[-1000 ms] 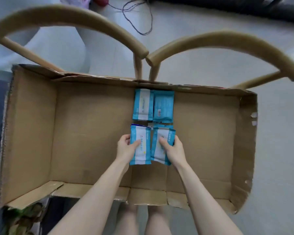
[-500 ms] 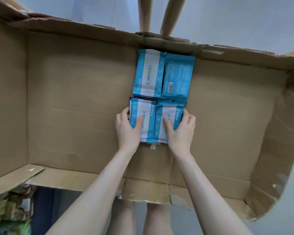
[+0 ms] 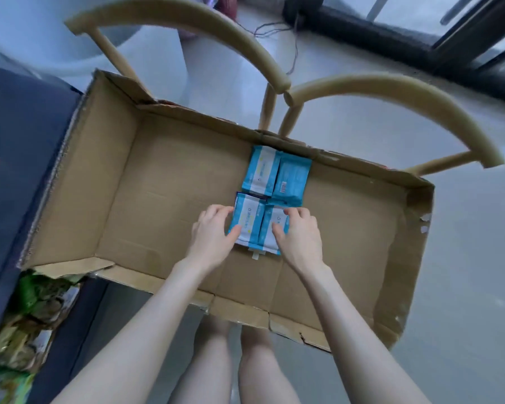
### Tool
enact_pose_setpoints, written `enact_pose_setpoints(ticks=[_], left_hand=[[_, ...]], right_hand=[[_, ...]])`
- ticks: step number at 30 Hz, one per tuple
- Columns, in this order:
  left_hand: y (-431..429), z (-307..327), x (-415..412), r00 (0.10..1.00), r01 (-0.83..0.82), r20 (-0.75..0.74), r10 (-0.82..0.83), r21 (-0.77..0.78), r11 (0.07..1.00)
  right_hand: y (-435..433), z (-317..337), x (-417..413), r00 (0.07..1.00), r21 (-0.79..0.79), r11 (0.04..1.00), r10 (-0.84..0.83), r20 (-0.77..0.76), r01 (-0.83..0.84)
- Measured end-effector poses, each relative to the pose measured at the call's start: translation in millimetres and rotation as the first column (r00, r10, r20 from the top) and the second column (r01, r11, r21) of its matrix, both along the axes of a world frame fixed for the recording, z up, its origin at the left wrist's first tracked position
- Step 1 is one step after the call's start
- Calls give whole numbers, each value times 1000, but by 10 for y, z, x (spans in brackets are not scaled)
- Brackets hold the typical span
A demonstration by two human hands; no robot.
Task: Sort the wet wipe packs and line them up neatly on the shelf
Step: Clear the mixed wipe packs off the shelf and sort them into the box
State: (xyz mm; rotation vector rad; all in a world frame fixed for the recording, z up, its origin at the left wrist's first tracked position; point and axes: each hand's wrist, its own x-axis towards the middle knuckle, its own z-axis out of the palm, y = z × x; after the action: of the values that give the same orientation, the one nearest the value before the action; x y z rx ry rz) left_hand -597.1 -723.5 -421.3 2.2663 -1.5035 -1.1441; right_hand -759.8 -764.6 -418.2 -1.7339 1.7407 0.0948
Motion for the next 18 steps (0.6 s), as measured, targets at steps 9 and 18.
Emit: enact_pose_setpoints(ticks=[9,18], left_hand=[[962,2001,536,975,-151,102,198,-347,925],[3129,2889,1051,783,-454,146,605,-530,716]], right_hand=[[532,1943,744,885,-357,868,428,183,-346],[2090,2813,1670,570,-576,578,791,222,-579]])
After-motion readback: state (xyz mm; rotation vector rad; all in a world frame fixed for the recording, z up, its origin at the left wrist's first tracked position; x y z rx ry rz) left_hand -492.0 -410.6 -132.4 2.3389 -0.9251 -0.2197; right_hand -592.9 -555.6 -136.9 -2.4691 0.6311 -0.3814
